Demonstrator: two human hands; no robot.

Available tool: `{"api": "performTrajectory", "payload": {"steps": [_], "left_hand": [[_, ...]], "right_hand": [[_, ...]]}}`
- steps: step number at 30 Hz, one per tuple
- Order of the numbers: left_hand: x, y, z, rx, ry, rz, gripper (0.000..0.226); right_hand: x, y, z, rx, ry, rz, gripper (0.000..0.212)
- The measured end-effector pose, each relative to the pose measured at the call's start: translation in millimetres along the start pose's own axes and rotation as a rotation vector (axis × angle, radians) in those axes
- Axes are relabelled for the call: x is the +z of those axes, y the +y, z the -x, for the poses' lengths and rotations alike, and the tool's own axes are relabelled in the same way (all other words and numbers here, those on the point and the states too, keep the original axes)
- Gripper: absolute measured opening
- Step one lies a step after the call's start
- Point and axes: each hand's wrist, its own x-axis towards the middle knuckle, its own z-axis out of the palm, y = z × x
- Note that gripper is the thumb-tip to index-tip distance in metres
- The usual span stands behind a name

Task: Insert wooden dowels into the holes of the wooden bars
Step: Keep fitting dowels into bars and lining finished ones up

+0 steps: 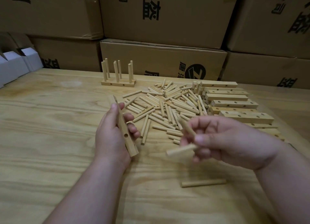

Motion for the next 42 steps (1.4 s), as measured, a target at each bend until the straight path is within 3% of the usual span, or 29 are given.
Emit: {"api": "performTrajectory", "payload": {"steps": [2, 5, 10, 14, 16, 20, 22, 27, 33, 42], "left_hand": [[-1.3, -2.1, -2.3, 0.03, 0.015, -0.008, 0.023], [-2.7, -4.0, -5.2, 0.042, 0.038, -0.007, 0.023], [-1.9, -8.7, -4.0, -0.03, -0.055, -0.072, 0.025], [2.8, -12.9, 0.7, -0.105, -0.119, -0.072, 0.028], [4.1, -13.1, 1.1, -0.109, -0.111, -0.058, 0.031], [6.1, -12.9, 2.2, -0.088, -0.111, -0.05, 0.032], [7.7, -12.0, 4.9, -0.109, -0.149, -0.029, 0.031], [10.8, -6.9, 11.6, -0.303, -0.292, 0.057, 0.033], [12.3, -10.3, 17.2, -0.396, -0.406, -0.092, 0.04], [13.1, -13.3, 21.1, -0.427, -0.478, -0.213, 0.037]], "right_hand": [[-2.9, -0.4, 6.7, 0.057, -0.294, -0.004, 0.017], [-6.0, 9.1, 8.7, 0.194, -0.344, 0.115, 0.023], [-15.4, 8.7, 7.6, 0.184, -0.073, 0.18, 0.016], [-17.9, 7.5, -1.2, 0.071, 0.364, 0.0, 0.026], [-15.0, 9.5, -6.2, 0.032, 0.48, -0.064, 0.03], [-4.6, 13.6, -10.1, 0.034, 0.429, -0.068, 0.041], [-1.2, 15.9, -12.8, 0.0, 0.437, -0.023, 0.035], [0.5, 11.6, -13.6, -0.059, 0.501, 0.161, 0.035], [8.1, -3.6, -7.3, -0.125, 0.615, 0.217, 0.041], [30.7, -10.7, -7.4, -0.184, 0.695, 0.649, 0.007]]}}
